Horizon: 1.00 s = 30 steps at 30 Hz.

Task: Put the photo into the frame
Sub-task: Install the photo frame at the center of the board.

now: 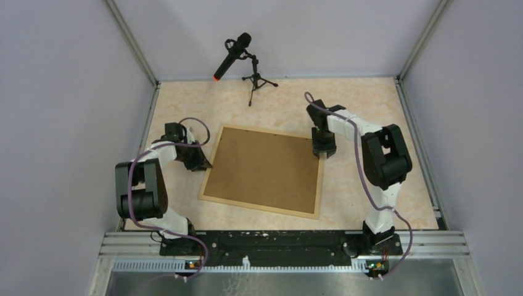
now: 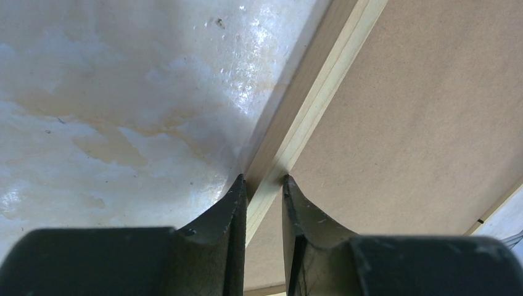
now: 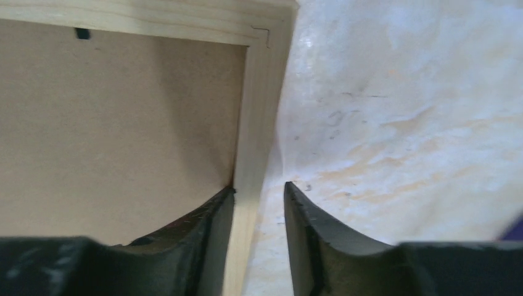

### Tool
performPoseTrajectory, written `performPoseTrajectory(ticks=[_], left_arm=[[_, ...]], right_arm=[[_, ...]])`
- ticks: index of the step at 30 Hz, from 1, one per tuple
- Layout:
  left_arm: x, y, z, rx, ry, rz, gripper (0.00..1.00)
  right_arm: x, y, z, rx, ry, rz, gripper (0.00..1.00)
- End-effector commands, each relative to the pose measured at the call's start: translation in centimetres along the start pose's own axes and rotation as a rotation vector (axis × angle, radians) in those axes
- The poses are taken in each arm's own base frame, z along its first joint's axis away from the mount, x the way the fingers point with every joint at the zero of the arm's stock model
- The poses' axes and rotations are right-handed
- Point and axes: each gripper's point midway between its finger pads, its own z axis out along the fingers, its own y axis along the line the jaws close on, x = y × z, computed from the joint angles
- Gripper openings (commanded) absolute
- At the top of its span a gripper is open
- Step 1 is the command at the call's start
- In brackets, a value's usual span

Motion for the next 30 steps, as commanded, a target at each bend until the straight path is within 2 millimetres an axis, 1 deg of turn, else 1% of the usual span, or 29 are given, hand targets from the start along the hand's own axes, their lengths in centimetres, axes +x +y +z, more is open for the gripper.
performPoseTrajectory(ticks=[1, 2, 3, 5, 6, 8, 9, 10, 13, 15, 17, 18, 19, 20, 21, 22, 23, 24, 25, 26, 27, 29, 30], left_arm=[[1.8, 1.3, 0.2, -0.075, 0.048, -0.017, 0.0], [1.8, 1.2, 0.2, -0.07, 0.045, -0.014, 0.0], [1.8, 1.1, 0.2, -0.069, 0.047, -0.014, 0.0], [1.9, 1.0, 0.2, -0.066, 0.049, -0.012, 0.0], [1.8, 0.9, 0.2, -0.064, 0.046, -0.011, 0.0], [1.8, 0.9, 0.1, -0.066, 0.041, -0.01, 0.0], [1.6, 0.8, 0.0, -0.065, 0.032, -0.006, 0.0], [1.5, 0.8, -0.2, -0.067, 0.027, -0.005, 0.0], [1.5, 0.7, -0.3, -0.072, 0.02, -0.006, 0.0], [1.5, 0.7, -0.2, -0.071, 0.024, -0.007, 0.0], [1.6, 0.7, -0.2, -0.073, 0.029, -0.008, 0.0], [1.6, 0.7, -0.2, -0.073, 0.028, -0.008, 0.0], [1.6, 0.7, -0.2, -0.075, 0.027, -0.007, 0.0], [1.5, 0.7, -0.3, -0.078, 0.021, -0.006, 0.0], [1.4, 0.7, -0.4, -0.08, 0.015, -0.006, 0.0], [1.4, 0.6, -0.5, -0.082, 0.01, -0.004, 0.0], [1.4, 0.7, -0.5, -0.086, 0.008, -0.005, 0.0], [1.3, 0.7, -0.6, -0.087, 0.007, -0.006, 0.0], [1.3, 0.7, -0.6, -0.09, 0.007, -0.008, 0.0], [1.3, 0.8, -0.6, -0.093, 0.006, -0.011, 0.0], [1.3, 0.8, -0.6, -0.097, 0.006, -0.013, 0.0], [1.2, 0.9, -0.6, -0.107, 0.003, -0.016, 0.0], [1.2, 1.0, -0.7, -0.11, 0.002, -0.017, 0.0]], right_arm=[[1.3, 1.4, 5.3, 0.109, 0.014, -0.09, 0.45], [0.7, 2.0, 5.1, 0.092, 0.019, -0.111, 0.46], [-0.1, 2.1, 5.0, 0.105, 0.019, -0.139, 0.46], [-0.8, 2.1, 5.5, 0.134, 0.036, -0.172, 0.48], [-0.6, 2.5, 5.9, 0.123, 0.058, -0.184, 0.48], [0.0, 4.4, 6.7, 0.052, 0.078, -0.191, 0.48], [0.3, 5.1, 7.1, 0.05, 0.082, -0.199, 0.48], [0.9, 5.5, 7.6, 0.075, 0.1, -0.217, 0.48], [2.0, 5.6, 9.1, 0.19, 0.136, -0.252, 0.48], [2.8, 6.4, 9.5, 0.202, 0.144, -0.242, 0.47], [3.3, 7.8, 9.2, 0.145, 0.146, -0.217, 0.47], [3.1, 8.3, 8.6, 0.111, 0.136, -0.205, 0.47], [2.4, 8.6, 7.2, 0.085, 0.113, -0.195, 0.47], [1.1, 8.7, 5.0, 0.056, 0.076, -0.194, 0.47], [-0.4, 8.8, 2.3, 0.021, 0.025, -0.193, 0.47], [-1.8, 8.5, -0.9, -0.009, -0.033, -0.185, 0.48], [-2.7, 8.0, -3.8, -0.037, -0.082, -0.178, 0.51], [-3.1, 7.3, -6.2, -0.072, -0.122, -0.167, 0.56], [-2.7, 6.6, -7.8, -0.115, -0.135, -0.155, 0.59], [-1.5, 6.2, -8.3, -0.182, -0.11, -0.139, 0.6], [0.2, 6.0, -8.4, -0.249, -0.071, -0.125, 0.6], [3.9, 5.6, -7.4, -0.327, 0.008, -0.12, 0.58], [5.5, 5.0, -6.8, -0.333, 0.028, -0.112, 0.56]])
